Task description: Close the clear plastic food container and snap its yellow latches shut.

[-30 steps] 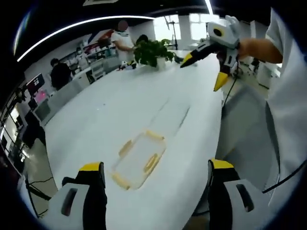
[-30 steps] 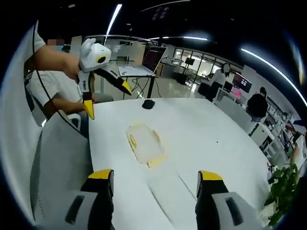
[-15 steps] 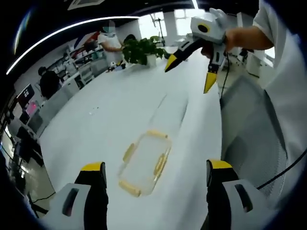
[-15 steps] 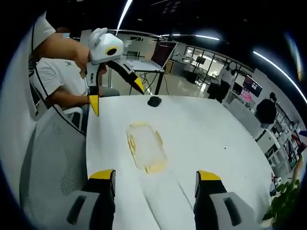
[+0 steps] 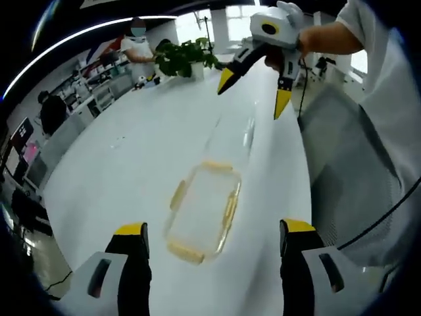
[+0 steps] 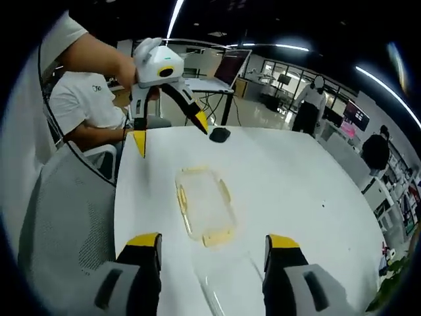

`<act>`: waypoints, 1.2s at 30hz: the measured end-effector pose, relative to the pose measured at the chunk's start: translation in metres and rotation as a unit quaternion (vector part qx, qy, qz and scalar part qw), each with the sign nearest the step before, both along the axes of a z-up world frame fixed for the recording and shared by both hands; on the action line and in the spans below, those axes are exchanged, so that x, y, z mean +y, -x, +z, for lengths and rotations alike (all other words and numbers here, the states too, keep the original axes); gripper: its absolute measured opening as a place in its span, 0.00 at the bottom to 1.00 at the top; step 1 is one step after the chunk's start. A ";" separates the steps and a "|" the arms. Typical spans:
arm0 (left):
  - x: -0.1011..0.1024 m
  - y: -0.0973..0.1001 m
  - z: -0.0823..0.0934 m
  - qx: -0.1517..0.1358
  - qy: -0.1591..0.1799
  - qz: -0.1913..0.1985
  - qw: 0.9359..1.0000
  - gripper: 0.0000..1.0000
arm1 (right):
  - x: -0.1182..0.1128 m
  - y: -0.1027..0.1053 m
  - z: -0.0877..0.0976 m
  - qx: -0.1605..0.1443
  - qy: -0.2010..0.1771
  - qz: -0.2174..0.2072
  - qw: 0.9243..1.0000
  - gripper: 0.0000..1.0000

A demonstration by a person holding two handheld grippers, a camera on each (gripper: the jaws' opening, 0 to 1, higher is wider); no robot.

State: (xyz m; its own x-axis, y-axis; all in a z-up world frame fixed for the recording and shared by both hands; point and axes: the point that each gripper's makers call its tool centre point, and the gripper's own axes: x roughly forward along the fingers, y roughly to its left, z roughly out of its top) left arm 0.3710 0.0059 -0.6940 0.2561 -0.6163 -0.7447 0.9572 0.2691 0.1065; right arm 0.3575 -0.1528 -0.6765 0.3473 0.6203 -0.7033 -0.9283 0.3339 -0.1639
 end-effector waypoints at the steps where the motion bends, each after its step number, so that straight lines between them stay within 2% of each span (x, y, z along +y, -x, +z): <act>1: 0.001 -0.001 -0.002 0.004 -0.001 -0.001 1.000 0.80 | 0.001 -0.001 -0.002 0.000 0.002 0.002 1.000 0.60; 6: 0.011 -0.009 -0.017 0.007 -0.021 -0.026 0.999 0.76 | 0.007 -0.008 -0.012 0.006 0.012 0.012 1.000 0.58; 10: 0.014 -0.013 -0.027 0.016 -0.019 -0.045 0.999 0.73 | 0.012 -0.014 -0.019 -0.002 0.026 0.022 0.999 0.50; 17: 0.019 -0.021 -0.038 0.019 -0.032 -0.063 0.997 0.70 | 0.017 -0.021 -0.038 -0.004 0.053 0.039 0.998 0.48; 20: 0.017 -0.023 -0.041 0.032 -0.021 -0.066 0.997 0.71 | 0.024 -0.022 -0.041 0.005 0.049 0.046 0.998 0.46; 23: 0.019 -0.027 -0.046 0.025 -0.031 -0.075 0.996 0.69 | 0.028 -0.023 -0.048 0.006 0.052 0.060 0.997 0.45; 27: 0.022 -0.028 -0.055 0.029 -0.041 -0.090 0.995 0.66 | 0.027 -0.027 -0.063 0.016 0.072 0.070 0.995 0.44; 31: 0.027 -0.029 -0.067 0.031 -0.058 -0.101 0.993 0.64 | 0.027 -0.031 -0.069 0.017 0.079 0.079 0.994 0.45; 36: 0.027 -0.032 -0.076 0.035 -0.068 -0.109 0.991 0.62 | 0.026 -0.038 -0.077 0.030 0.088 0.077 0.993 0.37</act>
